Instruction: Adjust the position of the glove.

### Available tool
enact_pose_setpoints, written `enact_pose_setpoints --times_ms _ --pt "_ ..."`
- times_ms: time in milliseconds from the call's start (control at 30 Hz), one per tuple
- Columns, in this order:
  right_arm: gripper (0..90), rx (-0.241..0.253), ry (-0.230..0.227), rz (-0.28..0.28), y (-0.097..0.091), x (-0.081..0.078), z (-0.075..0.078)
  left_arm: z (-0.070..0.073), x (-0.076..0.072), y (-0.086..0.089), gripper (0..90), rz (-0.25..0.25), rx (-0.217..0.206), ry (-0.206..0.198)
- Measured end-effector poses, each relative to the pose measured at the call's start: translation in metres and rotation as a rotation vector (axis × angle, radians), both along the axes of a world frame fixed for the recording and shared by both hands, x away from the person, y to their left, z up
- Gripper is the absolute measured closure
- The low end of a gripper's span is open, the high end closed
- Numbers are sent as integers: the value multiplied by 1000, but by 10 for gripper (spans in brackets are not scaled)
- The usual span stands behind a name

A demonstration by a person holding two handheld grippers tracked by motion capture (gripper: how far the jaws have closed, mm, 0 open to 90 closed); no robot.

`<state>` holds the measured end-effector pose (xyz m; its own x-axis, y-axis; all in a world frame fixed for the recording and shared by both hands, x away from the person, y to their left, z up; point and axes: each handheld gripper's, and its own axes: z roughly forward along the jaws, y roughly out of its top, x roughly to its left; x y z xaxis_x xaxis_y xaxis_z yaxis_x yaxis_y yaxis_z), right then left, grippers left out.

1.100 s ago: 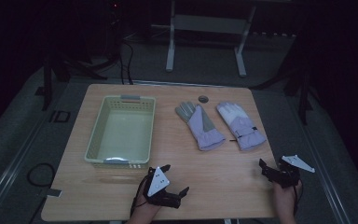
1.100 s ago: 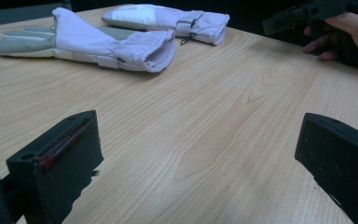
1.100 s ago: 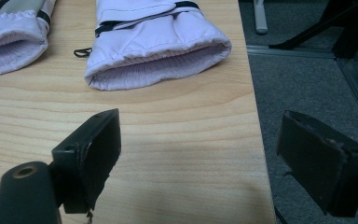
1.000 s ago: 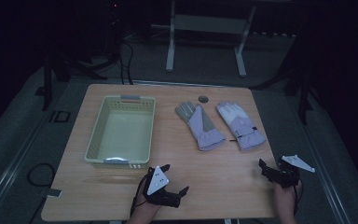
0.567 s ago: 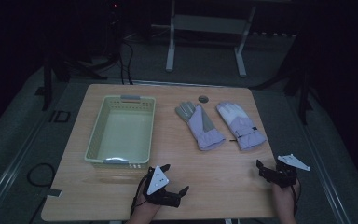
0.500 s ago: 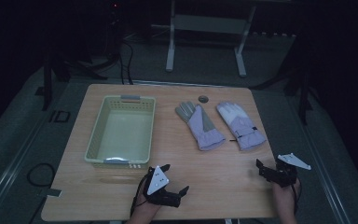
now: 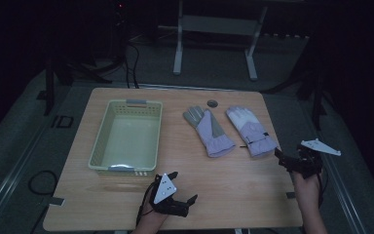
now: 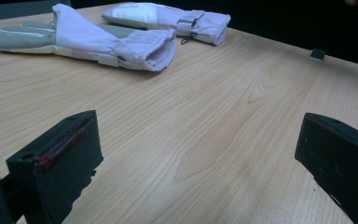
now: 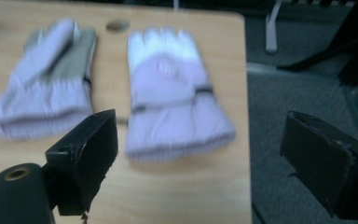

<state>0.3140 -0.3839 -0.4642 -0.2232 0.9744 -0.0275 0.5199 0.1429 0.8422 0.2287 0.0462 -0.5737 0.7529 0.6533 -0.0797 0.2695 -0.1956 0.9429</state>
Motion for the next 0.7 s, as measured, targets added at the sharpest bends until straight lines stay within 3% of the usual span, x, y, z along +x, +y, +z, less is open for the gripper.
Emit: enact_pose_setpoints --times_ms 300,367,533,633,700 --pt "122 -26 -95 12 12 14 49 0 0 0 6 -2 -2 1" --pt "140 2 -56 52 16 20 56 0 0 0 6 -3 -1 -1" --pt "154 -22 -81 80 35 29 71 0 0 0 6 -4 -1 1" --pt "120 6 -58 133 48 39 78 0 0 0 6 -5 -1 0" --pt "116 28 -71 159 59 44 82 0 0 0 6 -6 0 -1"
